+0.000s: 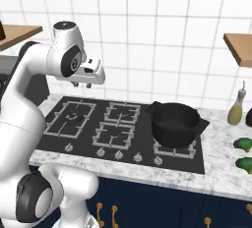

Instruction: Put the broccoli and broccoli in the pot. Retrieve the spatula and lightly stir the vegetables in the pot.

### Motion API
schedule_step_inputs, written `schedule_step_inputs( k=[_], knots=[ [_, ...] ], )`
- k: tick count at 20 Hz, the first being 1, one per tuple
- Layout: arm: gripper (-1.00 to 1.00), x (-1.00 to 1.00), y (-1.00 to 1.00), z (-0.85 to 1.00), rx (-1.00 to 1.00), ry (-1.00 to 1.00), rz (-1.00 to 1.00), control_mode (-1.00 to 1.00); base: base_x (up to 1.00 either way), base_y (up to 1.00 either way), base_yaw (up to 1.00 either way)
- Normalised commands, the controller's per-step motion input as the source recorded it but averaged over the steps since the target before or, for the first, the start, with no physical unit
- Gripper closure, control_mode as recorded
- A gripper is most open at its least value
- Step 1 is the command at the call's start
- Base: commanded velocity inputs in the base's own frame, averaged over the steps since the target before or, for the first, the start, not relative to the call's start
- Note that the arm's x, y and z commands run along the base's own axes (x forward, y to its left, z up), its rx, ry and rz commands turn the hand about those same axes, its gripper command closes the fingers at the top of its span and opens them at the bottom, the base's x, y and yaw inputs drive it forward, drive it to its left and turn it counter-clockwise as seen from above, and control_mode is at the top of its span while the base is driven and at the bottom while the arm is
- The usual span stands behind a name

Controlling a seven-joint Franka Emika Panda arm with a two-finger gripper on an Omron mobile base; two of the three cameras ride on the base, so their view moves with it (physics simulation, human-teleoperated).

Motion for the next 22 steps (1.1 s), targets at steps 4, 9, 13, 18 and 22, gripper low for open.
schedule_step_inputs(
  k=[4, 9, 13, 18, 22],
  knots=[
    [-1.00, -0.37, -0.01, -0.08, 0.00, -0.03, 0.00, -1.00, 0.00, 0.00, 0.00],
    [-1.00, -0.19, -0.10, -0.25, 0.00, 0.09, 0.00, -1.00, 0.00, 0.00, 0.00],
    [-1.00, 0.00, 0.00, -0.18, -0.02, 0.08, 0.00, 1.00, -0.03, -0.01, 0.00],
    [-1.00, 0.00, 0.00, 0.00, 0.00, 0.00, 0.00, 1.00, 0.03, -0.18, 0.02],
    [-1.00, 0.00, 0.00, 0.00, 0.00, 0.00, 0.00, 1.00, 0.00, -1.00, 0.00]
  ],
)
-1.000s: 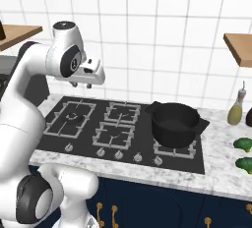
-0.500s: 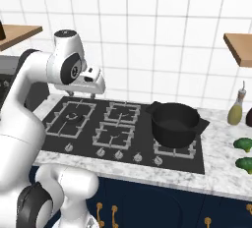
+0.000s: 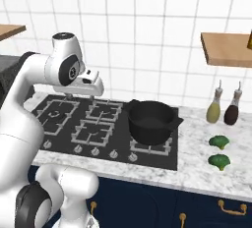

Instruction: Put the broccoli and broccoli in the pot. Retrieve the spatula and lightly stir the vegetables in the pot.

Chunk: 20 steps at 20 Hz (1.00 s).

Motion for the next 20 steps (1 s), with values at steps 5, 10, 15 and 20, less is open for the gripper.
schedule_step_inputs(
  k=[5, 10, 15, 20],
  knots=[
    [-1.00, 0.00, 0.00, 0.00, 0.00, 0.00, 0.00, 1.00, 0.07, -0.96, 0.00],
    [-1.00, 0.00, 0.00, 0.00, 0.00, 0.00, 0.00, 1.00, 0.23, -0.78, 0.00],
    [-1.00, 0.00, 0.00, 0.00, 0.00, 0.00, 0.00, 1.00, 0.14, -0.36, 0.00],
    [-1.00, 0.00, 0.00, 0.00, 0.00, 0.00, 0.00, 1.00, 0.00, -0.05, 0.00]
  ],
)
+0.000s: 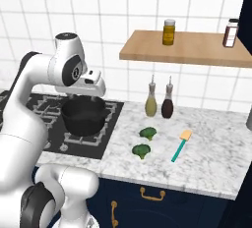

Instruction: Put the broccoli and broccoli in the pot. Retrieve the spatula and lightly stir the vegetables in the pot.

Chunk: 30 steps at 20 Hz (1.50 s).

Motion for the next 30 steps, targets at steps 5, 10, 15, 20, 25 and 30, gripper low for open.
schedule_step_inputs(
  k=[5, 10, 15, 20, 25, 30],
  knots=[
    [-1.00, 0.04, -0.76, -0.38, 0.00, 0.17, -0.11, -1.00, 0.00, -0.06, 0.00],
    [-1.00, 0.06, -1.00, -0.90, 0.00, 0.29, -0.34, -1.00, 0.00, 0.00, 0.00],
    [-1.00, 0.00, -1.00, -0.88, 0.12, 0.16, -0.56, -1.00, 0.00, 0.00, 0.00],
    [-1.00, 0.00, -0.70, -0.82, 0.10, 0.08, -0.41, -1.00, 0.00, 0.00, 0.00],
    [-1.00, 0.32, -0.24, -0.58, 0.07, 0.00, -0.18, -1.00, 0.00, 0.00, 0.00],
    [-1.00, 0.40, -0.01, -0.58, 0.04, -0.01, -0.09, -1.00, 0.00, 0.00, 0.00]
  ],
)
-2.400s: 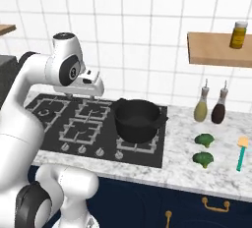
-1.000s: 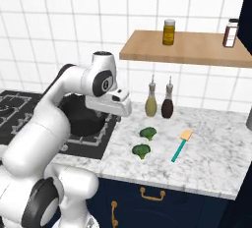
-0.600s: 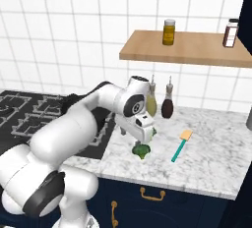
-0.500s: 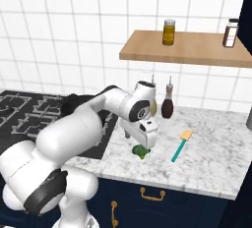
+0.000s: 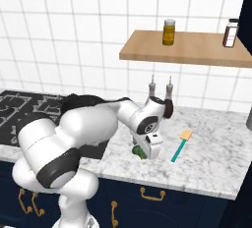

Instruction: Put the broccoli and broccoli in the pot. Retrieve the spatula and lightly stir the vegetables in the pot.

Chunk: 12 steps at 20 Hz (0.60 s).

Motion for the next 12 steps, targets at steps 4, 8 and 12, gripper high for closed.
schedule_step_inputs(
  k=[4, 8, 12],
  knots=[
    [-1.00, 0.31, -0.01, -0.39, 0.04, -0.01, -0.05, -1.00, 0.00, 0.00, 0.00],
    [-1.00, 0.19, 0.00, -0.27, 0.02, 0.00, -0.04, -1.00, 0.00, 0.00, 0.00],
    [-1.00, 0.21, -0.04, -0.15, 0.03, 0.00, -0.03, -1.00, 0.00, 0.00, 0.00]
  ],
)
